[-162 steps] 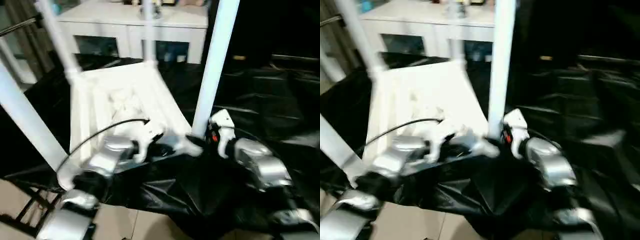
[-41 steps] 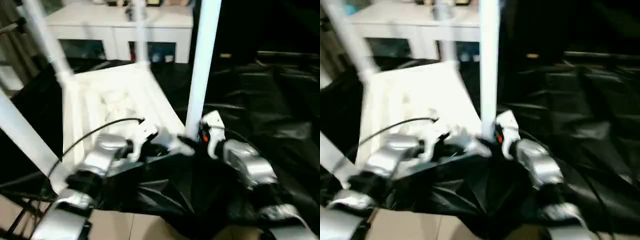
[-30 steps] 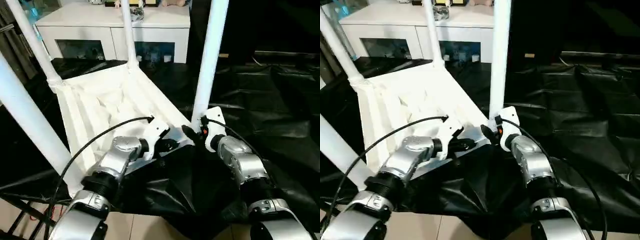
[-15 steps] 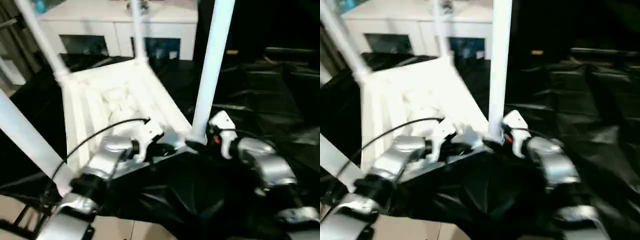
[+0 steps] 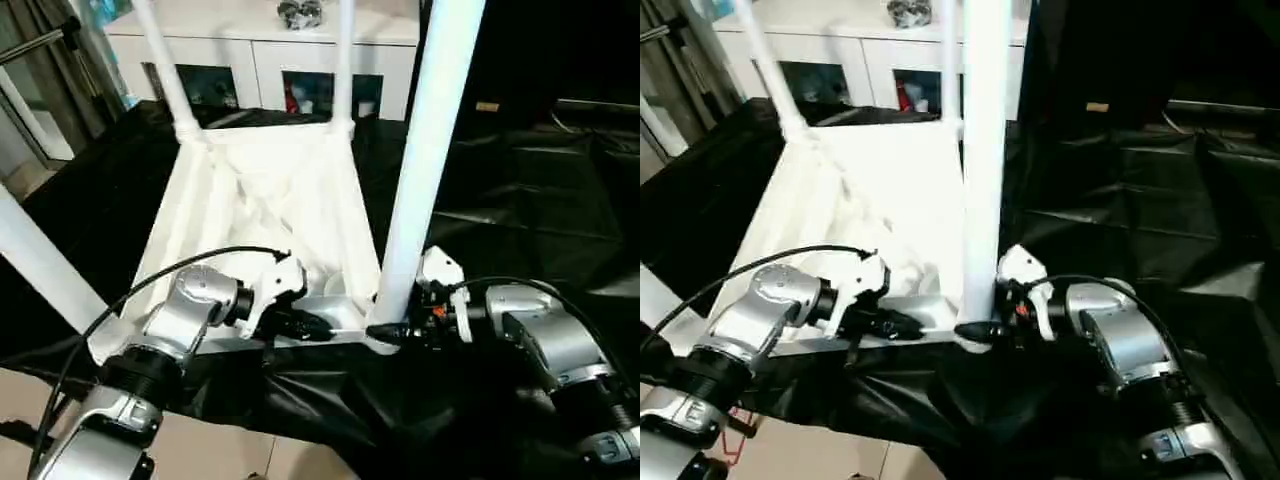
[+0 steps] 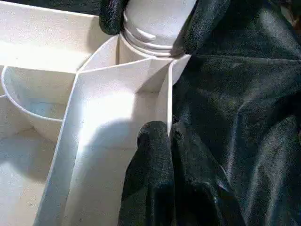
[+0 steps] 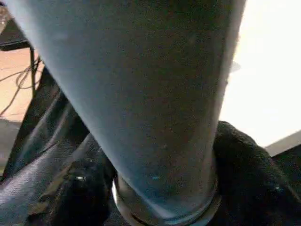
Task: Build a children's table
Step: Rotate leg to tighten
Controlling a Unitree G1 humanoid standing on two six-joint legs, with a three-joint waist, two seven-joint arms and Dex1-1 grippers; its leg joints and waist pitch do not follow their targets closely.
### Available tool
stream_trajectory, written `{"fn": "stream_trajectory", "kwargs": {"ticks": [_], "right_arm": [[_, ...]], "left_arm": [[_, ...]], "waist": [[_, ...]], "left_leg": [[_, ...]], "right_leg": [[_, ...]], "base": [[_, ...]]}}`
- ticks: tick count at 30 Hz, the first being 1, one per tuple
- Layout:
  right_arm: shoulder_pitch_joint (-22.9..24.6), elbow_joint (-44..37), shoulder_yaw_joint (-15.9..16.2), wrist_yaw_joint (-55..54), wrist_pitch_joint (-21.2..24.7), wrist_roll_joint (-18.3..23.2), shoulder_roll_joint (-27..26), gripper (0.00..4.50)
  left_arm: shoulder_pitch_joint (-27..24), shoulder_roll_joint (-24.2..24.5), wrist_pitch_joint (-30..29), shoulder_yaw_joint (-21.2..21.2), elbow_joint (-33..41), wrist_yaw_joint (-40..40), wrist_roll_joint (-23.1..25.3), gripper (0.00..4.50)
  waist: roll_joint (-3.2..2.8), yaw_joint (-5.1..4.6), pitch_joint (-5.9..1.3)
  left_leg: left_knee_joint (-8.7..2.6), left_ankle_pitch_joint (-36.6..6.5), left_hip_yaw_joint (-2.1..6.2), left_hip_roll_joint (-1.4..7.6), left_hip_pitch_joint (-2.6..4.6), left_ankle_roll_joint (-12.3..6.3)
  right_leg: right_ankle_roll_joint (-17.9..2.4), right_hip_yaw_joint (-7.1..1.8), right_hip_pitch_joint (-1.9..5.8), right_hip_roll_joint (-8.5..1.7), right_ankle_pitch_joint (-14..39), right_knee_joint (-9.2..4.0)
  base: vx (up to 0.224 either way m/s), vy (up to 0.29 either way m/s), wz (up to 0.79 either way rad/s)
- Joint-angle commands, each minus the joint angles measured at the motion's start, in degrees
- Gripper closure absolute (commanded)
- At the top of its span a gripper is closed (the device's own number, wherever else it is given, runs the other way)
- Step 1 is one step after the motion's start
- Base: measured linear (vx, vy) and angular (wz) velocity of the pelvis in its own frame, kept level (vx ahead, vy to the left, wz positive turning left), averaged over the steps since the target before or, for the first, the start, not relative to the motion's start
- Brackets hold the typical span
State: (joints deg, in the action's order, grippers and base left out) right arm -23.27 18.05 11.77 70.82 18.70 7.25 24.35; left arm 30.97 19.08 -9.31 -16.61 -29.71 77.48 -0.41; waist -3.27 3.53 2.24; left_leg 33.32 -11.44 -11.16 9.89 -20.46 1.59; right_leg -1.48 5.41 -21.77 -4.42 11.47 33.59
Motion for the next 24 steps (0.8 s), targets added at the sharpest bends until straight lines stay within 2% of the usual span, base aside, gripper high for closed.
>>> {"fn": "stream_trajectory", "kwargs": {"ticks": [1, 6, 8, 10, 11, 12, 14, 15, 16, 17, 20, 22, 23, 24], "right_arm": [[1.88, -0.03, 6.09, 3.36, 2.0, 0.24, -1.26, 1.84], [2.25, -0.5, 6.09, 2.72, 2.26, 0.13, -1.69, 1.88], [2.28, -0.37, 5.87, 2.11, 2.0, 0.04, -1.96, 1.88], [1.57, 2.98, 3.79, -5.44, 0.15, -1.59, -5.4, 1.88], [1.55, 3.04, 3.76, -5.56, 0.12, -1.62, -5.45, 1.88], [1.12, 4.95, 2.94, -9.26, -0.43, -2.47, -7.06, 1.88], [0.41, 7.55, 1.71, -14.49, -0.46, -3.41, -9.28, 1.89], [-0.1, 9.32, 0.85, -18.11, -0.24, -3.98, -10.81, 1.89], [-1.12, 12.39, -0.63, -24.5, 0.07, -4.84, -13.47, 1.89], [-1.84, 14.3, -1.67, -28.35, 0.71, -5.07, -15.18, 1.89], [-3.18, 17.12, -3.41, -35.23, 1.32, -5.19, -18.61, 1.89], [-4.14, 18.69, -4.17, -39.32, 0.55, -5.31, -21.1, 1.89], [-4.14, 18.69, -4.17, -39.32, 0.55, -5.31, -21.1, 1.89], [-4.49, 19.25, -4.36, -40.66, 0.22, -5.51, -21.79, 1.89]], "left_arm": [[0.31, -0.9, 0.04, -1.47, 1.49, 0.7, -1.06, 4.5], [0.26, -1.3, 0.36, -1.11, 1.17, -0.97, -0.78, 4.5], [0.29, -1.65, 0.49, -0.87, 0.91, -1.78, -0.67, 4.5], [0.89, -4.01, 0.53, 0.6, -0.48, -7.05, -0.37, 4.5], [0.9, -4.05, 0.53, 0.62, -0.5, -7.13, -0.36, 4.5], [1.25, -5.16, 0.21, 1.21, -1.1, -9.61, -0.18, 4.5], [1.68, -6.65, -0.32, 1.9, -1.79, -12.79, 0.08, 4.5], [1.96, -7.64, -0.71, 2.33, -2.21, -14.88, 0.26, 4.5], [2.47, -9.46, -1.76, 2.9, -2.83, -18.48, 0.63, 4.5], [2.77, -10.65, -2.41, 3.22, -3.17, -20.79, 0.89, 4.5], [3.29, -13.17, -4.23, 3.88, -3.56, -25.63, 1.37, 4.5], [3.55, -14.9, -5.54, 4.28, -3.54, -29.28, 1.92, 4.5], [3.55, -14.9, -5.54, 4.28, -3.54, -29.28, 1.92, 4.5], [3.59, -15.3, -5.79, 4.26, -3.48, -30.15, 2.17, 4.5]], "waist": [[0.77, -0.07, -3.16], [0.78, 0.04, -3.18], [0.83, 0.06, -3.14], [0.83, 0.02, -2.99], [0.82, -0.05, -2.9], [0.89, -0.33, -2.5], [0.99, -0.83, -1.98], [0.95, -1.11, -1.96], [0.81, -1.52, -1.87], [0.88, -2.24, -1.72], [0.72, -3.31, -1.84], [0.71, -3.84, -1.91], [0.65, -3.96, -2.0], [0.67, -3.94, -2.04]], "left_leg": [[-3.45, -7.25, 1.66, 4.16, 0.31, -4.65], [-3.26, -6.39, 1.61, 4.05, 0.18, -5.38], [-3.24, -6.88, 1.62, 4.05, 0.19, -5.05], [-3.32, -7.87, 1.63, 4.04, 0.25, -4.58], [-3.39, -8.5, 1.65, 4.07, 0.23, -4.18], [-3.54, -11.23, 1.66, 3.86, 0.34, -3.01], [-3.79, -16.44, 2.06, 3.66, 1.04, -0.92], [-3.87, -17.01, 2.06, 3.64, 1.07, -0.55], [-4.03, -18.71, 2.4, 3.71, 1.31, 0.45], [-4.18, -20.29, 2.64, 3.57, 1.16, 1.05], [-4.12, -22.62, 2.89, 3.39, 1.36, 1.31], [-4.23, -22.43, 2.92, 3.39, 1.14, 0.85], [-4.29, -21.99, 2.95, 3.42, 0.85, 0.54], [-4.32, -21.78, 2.89, 3.41, 0.86, 0.25]], "right_leg": [[-13.6, -3.55, 2.59, -5.01, 6.14, -3.2], [-13.4, -3.45, 2.62, -5.02, 6.33, -3.21], [-13.25, -3.49, 2.6, -5.03, 7.44, -3.33], [-13.0, -3.48, 2.44, -4.98, 9.19, -3.51], [-12.84, -3.51, 2.39, -5.03, 10.23, -3.6], [-12.09, -3.49, 2.16, -5.09, 14.77, -4.21], [-9.15, -3.31, 1.86, -5.25, 26.4, -5.41], [-8.62, -3.33, 1.73, -5.21, 27.94, -5.53], [-7.79, -3.23, 1.57, -5.29, 29.97, -5.78], [-7.03, -3.04, 1.52, -5.14, 31.27, -5.91], [-5.71, -2.85, 1.31, -5.25, 33.01, -6.4], [-6.21, -2.85, 1.38, -5.19, 31.32, -6.35], [-6.26, -2.85, 1.56, -5.18, 30.15, -6.26], [-6.3, -2.92, 1.53, -5.16, 29.56, -6.32]], "base": [[0.0, 0.0, 0.0], [0.0, 0.0, 0.0], [0.0, 0.0, 0.0], [0.0, 0.0, 0.0], [0.0, 0.0, 0.0], [0.0, 0.0, 0.0], [-0.026, 0.001, -0.01], [-0.055, 0.008, -0.03], [-0.055, 0.008, -0.03], [-0.054, 0.015, -0.05], [0.0, 0.0, 0.0], [0.0, 0.0, 0.0], [0.0, 0.0, 0.0], [0.0, 0.0, 0.0]]}}
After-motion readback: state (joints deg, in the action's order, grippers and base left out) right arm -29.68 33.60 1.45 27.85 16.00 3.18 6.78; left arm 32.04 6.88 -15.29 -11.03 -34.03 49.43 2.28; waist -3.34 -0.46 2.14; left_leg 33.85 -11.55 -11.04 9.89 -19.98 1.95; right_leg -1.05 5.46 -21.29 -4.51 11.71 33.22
